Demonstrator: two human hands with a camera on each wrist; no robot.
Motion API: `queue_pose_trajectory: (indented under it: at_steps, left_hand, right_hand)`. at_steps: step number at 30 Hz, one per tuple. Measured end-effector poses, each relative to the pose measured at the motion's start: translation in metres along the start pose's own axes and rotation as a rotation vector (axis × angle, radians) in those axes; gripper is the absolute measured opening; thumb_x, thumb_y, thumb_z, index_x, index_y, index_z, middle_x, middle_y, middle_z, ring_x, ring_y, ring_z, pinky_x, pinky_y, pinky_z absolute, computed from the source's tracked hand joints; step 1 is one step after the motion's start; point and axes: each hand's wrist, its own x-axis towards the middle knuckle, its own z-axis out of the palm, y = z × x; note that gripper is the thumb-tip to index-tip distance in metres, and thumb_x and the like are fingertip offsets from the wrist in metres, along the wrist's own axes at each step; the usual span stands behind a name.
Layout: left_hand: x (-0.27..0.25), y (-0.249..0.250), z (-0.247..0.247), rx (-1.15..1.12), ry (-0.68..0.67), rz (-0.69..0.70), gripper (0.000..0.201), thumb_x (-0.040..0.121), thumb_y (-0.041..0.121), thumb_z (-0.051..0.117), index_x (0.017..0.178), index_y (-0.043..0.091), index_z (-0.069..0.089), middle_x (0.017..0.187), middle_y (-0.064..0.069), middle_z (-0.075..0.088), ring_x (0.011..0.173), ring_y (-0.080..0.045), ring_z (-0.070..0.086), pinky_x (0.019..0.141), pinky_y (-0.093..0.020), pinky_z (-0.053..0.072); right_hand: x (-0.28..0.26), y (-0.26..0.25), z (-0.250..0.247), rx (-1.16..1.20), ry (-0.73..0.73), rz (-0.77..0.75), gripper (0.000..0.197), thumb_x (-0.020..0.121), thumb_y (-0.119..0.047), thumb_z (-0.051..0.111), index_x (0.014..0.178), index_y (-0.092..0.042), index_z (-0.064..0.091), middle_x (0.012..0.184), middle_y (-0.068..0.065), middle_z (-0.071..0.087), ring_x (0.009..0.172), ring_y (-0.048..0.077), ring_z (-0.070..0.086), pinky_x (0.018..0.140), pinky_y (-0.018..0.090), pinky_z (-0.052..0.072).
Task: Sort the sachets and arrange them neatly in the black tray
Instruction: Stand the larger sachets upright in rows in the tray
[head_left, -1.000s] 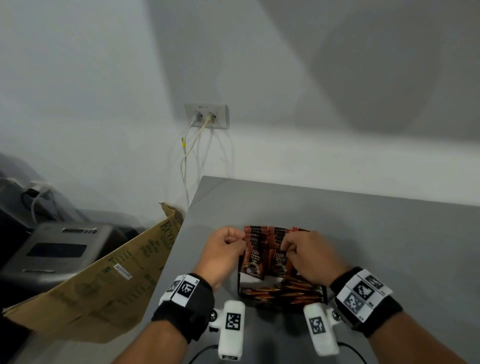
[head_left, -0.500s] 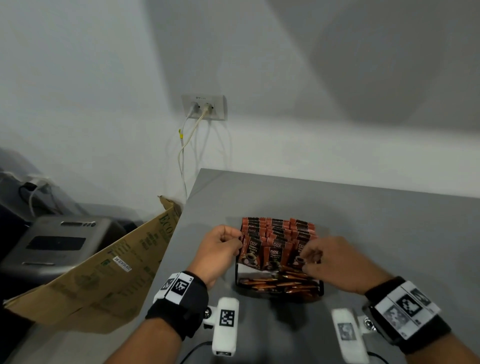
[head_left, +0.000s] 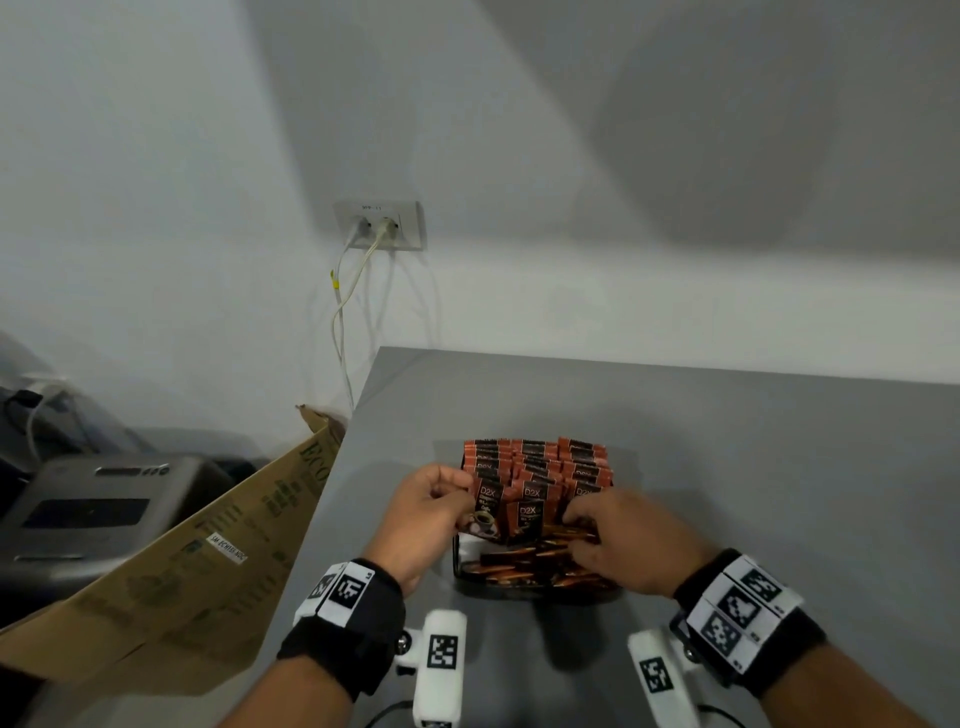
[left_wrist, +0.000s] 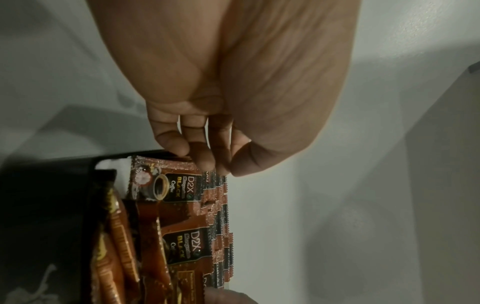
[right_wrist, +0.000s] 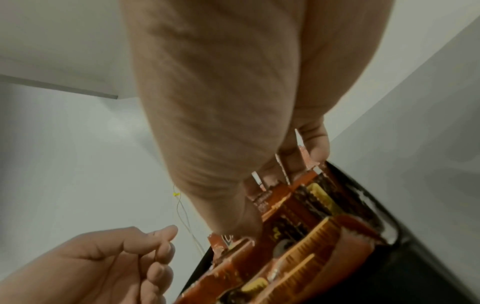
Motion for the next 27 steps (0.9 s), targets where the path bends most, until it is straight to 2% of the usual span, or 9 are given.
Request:
queue_pose_trajectory:
  at_steps: [3, 8, 12, 14, 17, 20, 22, 24, 27]
  left_hand:
    - [0.0, -0.002, -0.001, 0.007, 0.003, -0.004, 0.016, 0.09, 0.0, 0.059, 0.1, 0.01, 0.066, 0.088, -0.01, 0.066, 0.066, -0.009, 0.06, 0.062, -0.022, 0.047]
    - [-0.002, -0.004, 0.002, 0.036, -0.013, 0.004, 0.015, 0.09, 0.001, 0.06, 0.102, 0.009, 0.065, 0.087, -0.007, 0.065, 0.062, -0.005, 0.062, 0.061, -0.02, 0.047]
    - [0.0, -0.005, 0.002, 0.043, -0.022, -0.002, 0.015, 0.09, 0.002, 0.063, 0.102, 0.009, 0.065, 0.09, -0.007, 0.068, 0.066, -0.008, 0.064, 0.063, -0.022, 0.048]
    - [-0.001, -0.004, 0.001, 0.043, -0.03, -0.001, 0.015, 0.089, 0.004, 0.065, 0.103, 0.009, 0.065, 0.094, -0.008, 0.071, 0.073, -0.013, 0.067, 0.068, -0.025, 0.053]
    - [-0.001, -0.004, 0.0, 0.134, -0.08, 0.013, 0.019, 0.085, 0.007, 0.072, 0.102, 0.013, 0.065, 0.095, -0.006, 0.075, 0.087, -0.021, 0.073, 0.084, -0.038, 0.058]
    - [-0.002, -0.001, 0.002, 0.266, -0.192, 0.035, 0.03, 0.077, 0.001, 0.077, 0.099, 0.016, 0.063, 0.091, -0.002, 0.077, 0.081, -0.018, 0.072, 0.073, -0.031, 0.059]
    - [-0.003, 0.0, 0.003, 0.377, -0.242, 0.061, 0.033, 0.074, 0.003, 0.08, 0.097, 0.02, 0.063, 0.09, 0.001, 0.077, 0.074, -0.009, 0.069, 0.066, -0.024, 0.056]
    - [-0.003, 0.0, 0.004, 0.481, -0.261, 0.085, 0.032, 0.075, 0.006, 0.08, 0.096, 0.023, 0.063, 0.089, 0.006, 0.076, 0.073, -0.002, 0.068, 0.064, -0.018, 0.053]
    - [-0.001, -0.002, 0.006, 0.595, -0.279, 0.123, 0.029, 0.077, 0.009, 0.076, 0.096, 0.027, 0.063, 0.087, 0.01, 0.075, 0.076, 0.001, 0.069, 0.067, -0.017, 0.055]
  right_hand:
    - [0.0, -0.003, 0.003, -0.056, 0.043, -0.015, 0.026, 0.091, -0.041, 0.06, 0.116, -0.033, 0.066, 0.098, -0.015, 0.065, 0.081, 0.0, 0.057, 0.065, 0.01, 0.037]
    - [0.001, -0.004, 0.007, -0.093, 0.078, -0.065, 0.031, 0.086, -0.043, 0.062, 0.115, -0.034, 0.066, 0.099, -0.016, 0.066, 0.085, 0.001, 0.059, 0.077, 0.016, 0.046]
    - [0.005, -0.002, 0.012, -0.104, 0.09, -0.088, 0.03, 0.083, -0.045, 0.063, 0.111, -0.036, 0.064, 0.091, -0.019, 0.064, 0.078, -0.002, 0.055, 0.068, 0.014, 0.038]
    - [0.006, -0.002, 0.014, -0.121, 0.107, -0.102, 0.03, 0.082, -0.045, 0.061, 0.11, -0.037, 0.064, 0.09, -0.018, 0.064, 0.078, 0.0, 0.056, 0.069, 0.015, 0.037]
    - [0.007, -0.002, 0.017, -0.133, 0.124, -0.118, 0.03, 0.083, -0.038, 0.056, 0.112, -0.035, 0.063, 0.091, -0.016, 0.067, 0.08, 0.002, 0.059, 0.073, 0.017, 0.039]
    - [0.006, -0.004, 0.019, -0.1, 0.126, -0.131, 0.032, 0.083, -0.032, 0.056, 0.115, -0.037, 0.057, 0.09, -0.016, 0.064, 0.078, 0.003, 0.055, 0.071, 0.018, 0.035]
    - [0.005, -0.004, 0.02, -0.098, 0.122, -0.137, 0.031, 0.083, -0.03, 0.055, 0.113, -0.037, 0.054, 0.089, -0.016, 0.061, 0.078, 0.006, 0.053, 0.071, 0.02, 0.034]
    - [0.004, -0.005, 0.019, -0.108, 0.117, -0.134, 0.027, 0.083, -0.029, 0.056, 0.109, -0.037, 0.051, 0.089, -0.016, 0.057, 0.08, 0.007, 0.051, 0.072, 0.022, 0.034]
    - [0.004, -0.007, 0.016, -0.104, 0.098, -0.131, 0.022, 0.086, -0.033, 0.059, 0.104, -0.037, 0.048, 0.09, -0.018, 0.052, 0.082, 0.006, 0.05, 0.071, 0.02, 0.035]
